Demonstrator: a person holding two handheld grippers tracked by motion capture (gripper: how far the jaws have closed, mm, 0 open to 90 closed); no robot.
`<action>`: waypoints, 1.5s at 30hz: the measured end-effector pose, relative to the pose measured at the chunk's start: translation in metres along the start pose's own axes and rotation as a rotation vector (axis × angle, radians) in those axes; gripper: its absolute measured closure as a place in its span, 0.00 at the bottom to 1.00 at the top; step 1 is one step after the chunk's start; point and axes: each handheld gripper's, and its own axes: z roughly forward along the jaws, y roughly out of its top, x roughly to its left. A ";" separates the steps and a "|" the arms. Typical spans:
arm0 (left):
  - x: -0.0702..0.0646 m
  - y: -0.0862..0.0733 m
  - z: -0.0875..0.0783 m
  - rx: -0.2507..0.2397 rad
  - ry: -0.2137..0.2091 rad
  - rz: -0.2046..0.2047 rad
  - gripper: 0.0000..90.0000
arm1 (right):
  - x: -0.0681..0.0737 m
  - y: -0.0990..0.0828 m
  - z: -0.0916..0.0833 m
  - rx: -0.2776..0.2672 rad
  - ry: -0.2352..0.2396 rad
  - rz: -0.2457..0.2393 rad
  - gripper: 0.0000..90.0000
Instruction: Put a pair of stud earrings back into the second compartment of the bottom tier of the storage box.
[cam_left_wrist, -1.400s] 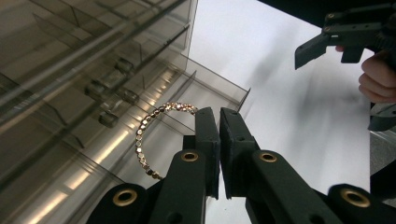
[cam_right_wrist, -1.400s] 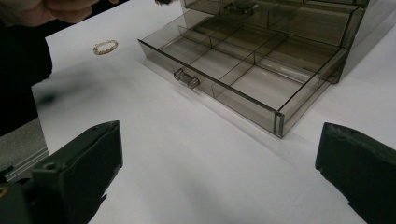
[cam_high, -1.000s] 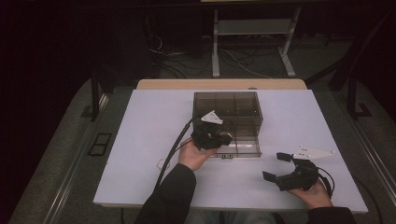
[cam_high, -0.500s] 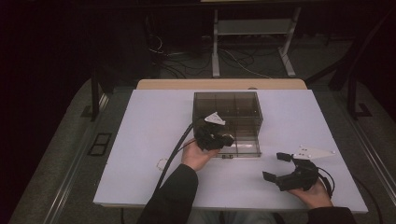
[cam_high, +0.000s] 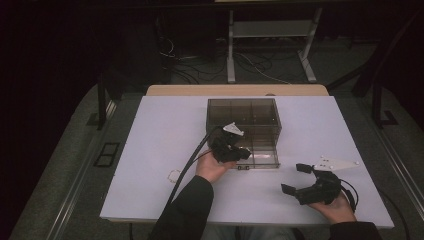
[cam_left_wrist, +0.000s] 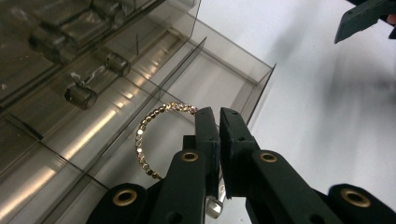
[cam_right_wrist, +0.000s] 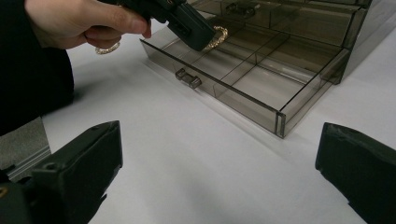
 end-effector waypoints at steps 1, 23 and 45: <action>0.000 0.000 0.001 0.004 0.002 -0.005 0.95 | 0.000 0.000 0.000 0.000 -0.001 -0.001 0.00; 0.008 0.000 0.004 0.032 -0.023 -0.045 0.65 | 0.000 0.000 0.000 0.005 0.001 -0.001 0.00; 0.003 0.004 -0.043 -0.058 -0.043 -0.054 0.09 | 0.000 0.000 0.000 0.001 -0.003 0.002 0.00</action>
